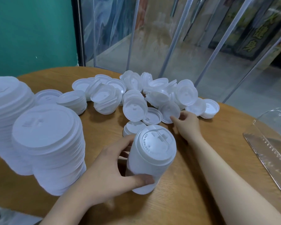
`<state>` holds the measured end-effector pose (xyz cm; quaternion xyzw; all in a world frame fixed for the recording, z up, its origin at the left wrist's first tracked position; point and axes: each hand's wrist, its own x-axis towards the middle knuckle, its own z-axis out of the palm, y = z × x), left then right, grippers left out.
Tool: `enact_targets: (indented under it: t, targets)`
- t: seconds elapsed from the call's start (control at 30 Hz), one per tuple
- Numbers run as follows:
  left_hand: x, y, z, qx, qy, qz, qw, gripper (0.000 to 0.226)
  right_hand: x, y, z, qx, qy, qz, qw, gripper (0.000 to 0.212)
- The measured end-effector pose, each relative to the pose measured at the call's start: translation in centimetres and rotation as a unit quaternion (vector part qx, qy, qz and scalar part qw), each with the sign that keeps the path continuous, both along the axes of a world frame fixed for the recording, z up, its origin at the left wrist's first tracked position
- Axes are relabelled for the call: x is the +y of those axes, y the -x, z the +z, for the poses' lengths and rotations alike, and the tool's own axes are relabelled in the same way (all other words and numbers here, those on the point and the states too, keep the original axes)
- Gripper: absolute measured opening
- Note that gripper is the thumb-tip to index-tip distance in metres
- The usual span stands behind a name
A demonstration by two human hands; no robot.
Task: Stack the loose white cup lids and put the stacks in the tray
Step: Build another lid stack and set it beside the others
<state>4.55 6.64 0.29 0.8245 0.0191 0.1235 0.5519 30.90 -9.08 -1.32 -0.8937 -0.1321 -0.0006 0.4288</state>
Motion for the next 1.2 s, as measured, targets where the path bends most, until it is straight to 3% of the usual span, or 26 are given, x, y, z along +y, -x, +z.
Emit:
enact_targets:
  t: [0.2, 0.3, 0.37, 0.47, 0.7, 0.8, 0.93, 1.03, 1.2]
  targets:
    - [0.2, 0.0, 0.1, 0.005, -0.001, -0.008, 1.0, 0.081, -1.1, 0.4, -0.1, -0.146, 0.024, 0.002, 0.989, 0.011]
    - [0.0, 0.0, 0.0, 0.004, -0.003, -0.004, 1.0, 0.082, -3.3, 0.6, -1.0, -0.31, 0.149, 0.065, 0.937, 0.007]
    - [-0.1, 0.0, 0.0, 0.007, -0.001, -0.003, 1.0, 0.081, -4.8, 0.4, -1.7, -0.354, 0.201, 0.138, 0.903, 0.023]
    - [-0.2, 0.1, 0.2, 0.008, 0.003, -0.002, 1.0, 0.08, -6.8, 0.6, -2.8, -0.276, 0.195, 0.213, 0.917, 0.041]
    - [-0.2, 0.0, 0.0, 0.014, 0.011, 0.001, 1.0, 0.081, -6.7, 1.7, -2.4, -0.146, 0.133, 0.182, 0.963, 0.079]
    - [-0.3, -0.1, 0.2, 0.016, 0.011, 0.0, 1.0, 0.08, -6.2, 1.9, -1.5, -0.124, 0.091, 0.168, 0.974, 0.07]
    - [-0.2, -0.1, 0.3, 0.017, 0.012, -0.001, 1.0, 0.08, -5.5, 4.2, 2.6, -0.133, -0.071, 0.149, 0.977, 0.047]
    - [-0.4, 0.0, 0.1, 0.014, 0.016, 0.005, 1.0, 0.081, -5.1, 7.7, 7.6, -0.124, -0.155, 0.216, 0.956, 0.056]
    - [-0.3, 0.1, -0.1, 0.017, 0.03, 0.012, 0.999, 0.078, -4.6, 13.0, 13.0, -0.139, -0.037, 0.353, 0.925, 0.059]
